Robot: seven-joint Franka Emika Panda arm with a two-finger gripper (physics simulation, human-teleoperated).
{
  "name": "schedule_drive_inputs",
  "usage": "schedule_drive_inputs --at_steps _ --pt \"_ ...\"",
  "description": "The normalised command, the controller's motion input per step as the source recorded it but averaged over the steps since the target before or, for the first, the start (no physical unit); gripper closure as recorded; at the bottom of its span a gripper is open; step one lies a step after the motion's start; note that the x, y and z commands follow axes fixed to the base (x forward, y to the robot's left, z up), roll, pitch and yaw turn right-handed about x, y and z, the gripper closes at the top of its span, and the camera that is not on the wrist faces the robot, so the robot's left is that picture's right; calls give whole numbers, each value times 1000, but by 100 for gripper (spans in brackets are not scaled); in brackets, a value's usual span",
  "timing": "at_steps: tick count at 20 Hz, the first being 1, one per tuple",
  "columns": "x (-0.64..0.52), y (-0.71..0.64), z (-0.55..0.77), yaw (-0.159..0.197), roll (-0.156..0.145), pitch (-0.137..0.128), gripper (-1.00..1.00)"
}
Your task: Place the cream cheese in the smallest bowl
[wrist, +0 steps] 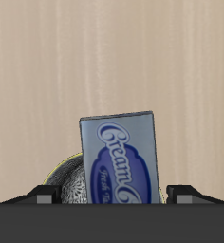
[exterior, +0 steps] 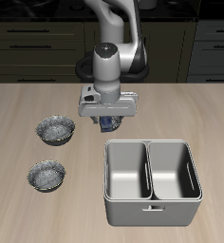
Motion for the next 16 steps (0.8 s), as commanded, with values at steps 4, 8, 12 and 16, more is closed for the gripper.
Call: schedule_drive_inputs --at_steps 4,8,12,16 --pt "-304 325 196 -19 70 -33 -100" --pt "-473 382 399 -19 64 -56 -100" --pt "-322 281 297 13 26 -45 -100" --pt "-241 253 163 36 29 -27 -100"
